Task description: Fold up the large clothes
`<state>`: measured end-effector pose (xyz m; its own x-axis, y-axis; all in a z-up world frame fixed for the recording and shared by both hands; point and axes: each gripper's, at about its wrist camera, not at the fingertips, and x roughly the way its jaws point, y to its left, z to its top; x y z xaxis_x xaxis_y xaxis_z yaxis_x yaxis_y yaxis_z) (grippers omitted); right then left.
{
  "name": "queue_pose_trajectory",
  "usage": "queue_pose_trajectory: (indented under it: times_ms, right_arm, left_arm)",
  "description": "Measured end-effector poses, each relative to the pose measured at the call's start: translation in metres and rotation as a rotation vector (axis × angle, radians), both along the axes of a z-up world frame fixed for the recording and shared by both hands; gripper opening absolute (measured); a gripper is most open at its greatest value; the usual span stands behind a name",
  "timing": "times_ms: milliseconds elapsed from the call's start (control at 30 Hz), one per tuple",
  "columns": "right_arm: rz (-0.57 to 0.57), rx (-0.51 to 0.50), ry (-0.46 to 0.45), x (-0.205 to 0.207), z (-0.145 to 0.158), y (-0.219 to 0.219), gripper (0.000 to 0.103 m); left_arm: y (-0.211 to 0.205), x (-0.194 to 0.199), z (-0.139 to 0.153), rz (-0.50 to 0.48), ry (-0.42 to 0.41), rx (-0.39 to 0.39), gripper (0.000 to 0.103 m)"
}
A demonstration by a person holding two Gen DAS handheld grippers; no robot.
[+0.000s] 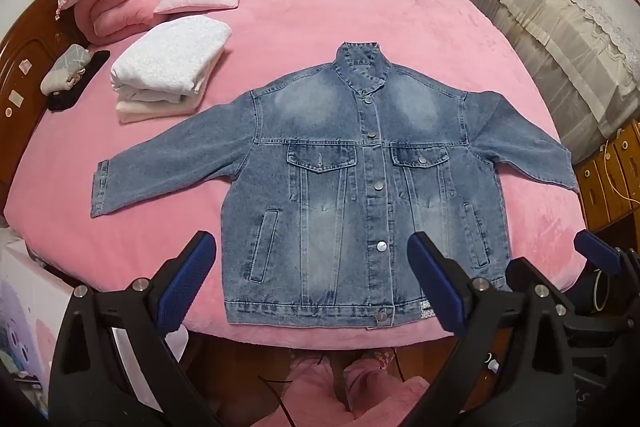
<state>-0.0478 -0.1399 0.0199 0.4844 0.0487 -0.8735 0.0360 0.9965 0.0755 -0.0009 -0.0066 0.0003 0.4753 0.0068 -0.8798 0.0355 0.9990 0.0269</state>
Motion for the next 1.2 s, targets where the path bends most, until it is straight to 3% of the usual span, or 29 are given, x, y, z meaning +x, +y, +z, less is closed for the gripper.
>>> queue_pose_trajectory:
  times_ms: [1200]
  right_arm:
    - [0.018,0.002,0.012,-0.014,0.001,-0.019,0.101]
  left_arm:
    - [-0.016,-0.031,0.012,0.021,-0.026,0.01,0.095]
